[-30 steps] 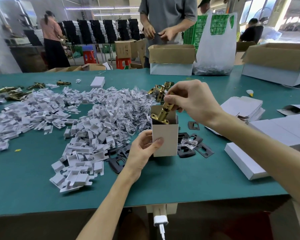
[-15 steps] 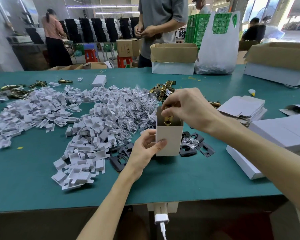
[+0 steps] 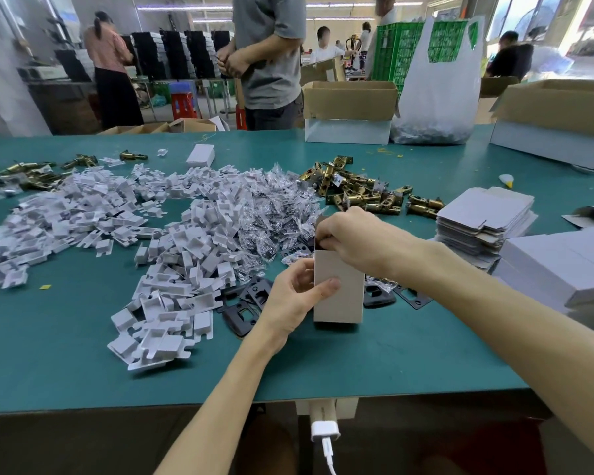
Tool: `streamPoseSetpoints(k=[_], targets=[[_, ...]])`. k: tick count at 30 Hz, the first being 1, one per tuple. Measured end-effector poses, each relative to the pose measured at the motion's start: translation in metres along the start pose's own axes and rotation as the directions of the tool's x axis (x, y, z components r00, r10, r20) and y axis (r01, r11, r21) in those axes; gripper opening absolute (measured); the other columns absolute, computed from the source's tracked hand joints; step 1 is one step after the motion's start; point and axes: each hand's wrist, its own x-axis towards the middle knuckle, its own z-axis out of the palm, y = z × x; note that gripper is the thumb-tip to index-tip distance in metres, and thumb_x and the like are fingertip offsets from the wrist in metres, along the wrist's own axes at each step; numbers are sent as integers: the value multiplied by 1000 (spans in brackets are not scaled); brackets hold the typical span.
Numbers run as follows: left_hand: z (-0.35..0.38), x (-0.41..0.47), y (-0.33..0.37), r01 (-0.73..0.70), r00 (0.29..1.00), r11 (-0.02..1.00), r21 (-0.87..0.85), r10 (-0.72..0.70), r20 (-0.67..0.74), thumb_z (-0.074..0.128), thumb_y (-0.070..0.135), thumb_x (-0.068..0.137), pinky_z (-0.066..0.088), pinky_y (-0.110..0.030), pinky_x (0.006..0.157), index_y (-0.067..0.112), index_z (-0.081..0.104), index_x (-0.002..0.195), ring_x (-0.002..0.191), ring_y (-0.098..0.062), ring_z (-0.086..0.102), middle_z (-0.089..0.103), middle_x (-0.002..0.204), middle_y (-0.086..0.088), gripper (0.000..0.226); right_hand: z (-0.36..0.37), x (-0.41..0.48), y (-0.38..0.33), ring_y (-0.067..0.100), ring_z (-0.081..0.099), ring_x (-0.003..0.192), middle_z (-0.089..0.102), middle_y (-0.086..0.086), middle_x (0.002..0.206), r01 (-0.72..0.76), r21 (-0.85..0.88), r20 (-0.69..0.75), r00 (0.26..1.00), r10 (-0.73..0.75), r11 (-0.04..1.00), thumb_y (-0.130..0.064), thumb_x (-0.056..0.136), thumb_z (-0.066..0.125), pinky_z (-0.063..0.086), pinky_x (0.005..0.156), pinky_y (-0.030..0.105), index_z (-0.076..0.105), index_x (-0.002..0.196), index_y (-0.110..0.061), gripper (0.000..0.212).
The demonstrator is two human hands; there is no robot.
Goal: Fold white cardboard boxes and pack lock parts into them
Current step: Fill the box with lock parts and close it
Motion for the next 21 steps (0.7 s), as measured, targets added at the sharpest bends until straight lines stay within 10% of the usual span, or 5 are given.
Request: streamPoseSetpoints(k=[5,11,17,21], targets=[[2,-2,3,5,1000,1000,-8,-5,-1,80,21,87,59,-29,87,11,65,125,108,-21,74,78,115,-5,42,-2,-3,-6,30,57,70,58,9,87,-20,-132,-33,999,16,991,1,98,46,46,58,37,62,98,-10,19],[5,-1,-1,31,997,992,121,-39,61,84,13,86,58,-25,90,16,53,137,112,-10,71,73,124,-1,59,-2,9,-26,27,63,85,65,7,102,52,-92,-308,948,-78,994,-3,100,52,57,75,42,65,105,-7,15],[1,1,-3,-4,1000,953,304,0,12,75,7,93,48,-12,86,20,60,121,98,6,63,69,111,13,34,44,54,-67,30,57,89,48,6,95,46,-191,-12,999,-49,980,13,89,51,51,71,40,49,79,-7,23],[0,0,-7,14,999,924,383,-32,42,54,-12,96,45,-5,70,13,53,107,74,19,55,56,94,12,27,72,79,-71,34,60,100,57,11,112,25,-161,60,998,-16,987,0,98,55,48,74,41,57,101,-3,5]])
